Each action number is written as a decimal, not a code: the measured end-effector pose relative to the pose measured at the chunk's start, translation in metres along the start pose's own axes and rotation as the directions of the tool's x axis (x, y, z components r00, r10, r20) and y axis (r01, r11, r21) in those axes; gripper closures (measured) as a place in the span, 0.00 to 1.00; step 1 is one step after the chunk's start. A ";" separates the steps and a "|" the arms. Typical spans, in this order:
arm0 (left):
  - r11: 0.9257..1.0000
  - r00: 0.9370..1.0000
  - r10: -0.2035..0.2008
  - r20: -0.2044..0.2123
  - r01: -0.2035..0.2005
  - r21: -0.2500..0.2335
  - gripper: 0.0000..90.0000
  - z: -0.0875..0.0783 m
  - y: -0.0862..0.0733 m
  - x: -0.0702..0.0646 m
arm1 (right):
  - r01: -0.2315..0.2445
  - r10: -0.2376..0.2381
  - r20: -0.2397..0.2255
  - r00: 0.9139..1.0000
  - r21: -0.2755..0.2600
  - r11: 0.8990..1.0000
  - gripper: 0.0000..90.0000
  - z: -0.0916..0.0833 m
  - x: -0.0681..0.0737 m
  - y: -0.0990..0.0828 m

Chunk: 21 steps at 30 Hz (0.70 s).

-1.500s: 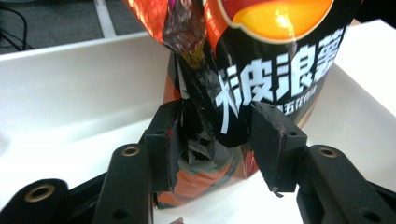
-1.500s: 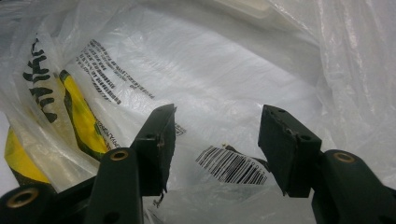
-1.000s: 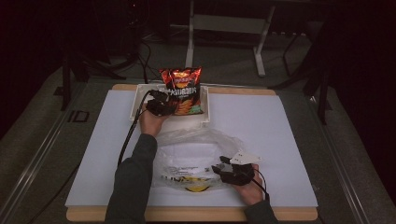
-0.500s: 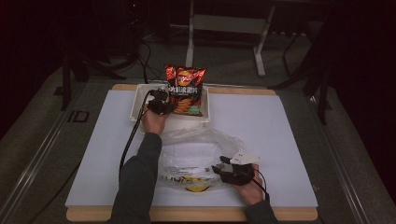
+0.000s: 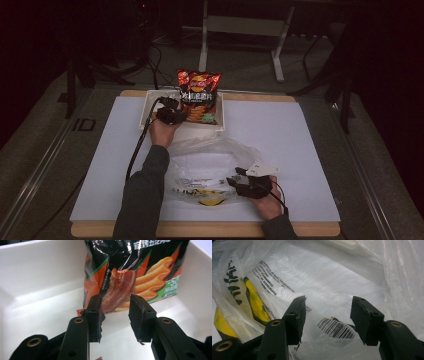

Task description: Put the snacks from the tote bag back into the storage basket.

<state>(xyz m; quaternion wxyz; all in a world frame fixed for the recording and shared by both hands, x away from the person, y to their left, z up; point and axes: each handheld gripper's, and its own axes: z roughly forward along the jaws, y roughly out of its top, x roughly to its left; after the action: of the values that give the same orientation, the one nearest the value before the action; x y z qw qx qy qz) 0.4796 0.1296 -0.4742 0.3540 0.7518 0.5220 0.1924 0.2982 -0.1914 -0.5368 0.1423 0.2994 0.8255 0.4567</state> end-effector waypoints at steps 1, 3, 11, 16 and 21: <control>1.000 1.000 0.006 0.004 -0.006 -0.003 0.70 -0.002 0.000 0.000 | 0.000 0.000 0.000 1.000 0.001 1.000 0.51 0.000 0.000 0.000; 1.000 1.000 0.017 0.010 -0.017 -0.008 0.70 -0.006 0.000 0.000 | 0.001 -0.001 0.000 1.000 0.002 1.000 0.51 0.000 0.000 0.000; 0.998 0.997 0.060 0.045 -0.058 -0.039 0.69 -0.023 -0.001 -0.004 | 0.003 -0.003 0.002 1.000 0.002 1.000 0.51 0.000 0.000 0.000; 0.994 0.993 0.094 0.065 -0.090 -0.058 0.67 -0.035 0.000 -0.010 | 0.003 -0.003 0.002 1.000 0.003 1.000 0.51 0.000 0.000 0.000; 0.989 0.987 0.131 0.091 -0.124 -0.078 0.66 -0.046 0.001 -0.018 | 0.002 -0.002 0.001 1.000 0.003 1.000 0.51 0.000 0.000 0.000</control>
<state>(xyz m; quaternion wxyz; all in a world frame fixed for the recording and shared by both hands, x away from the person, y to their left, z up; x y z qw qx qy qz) 0.4431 0.1280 -0.4410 0.3927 0.7786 0.4481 0.1970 0.2982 -0.1910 -0.5368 0.1425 0.2989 0.8266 0.4551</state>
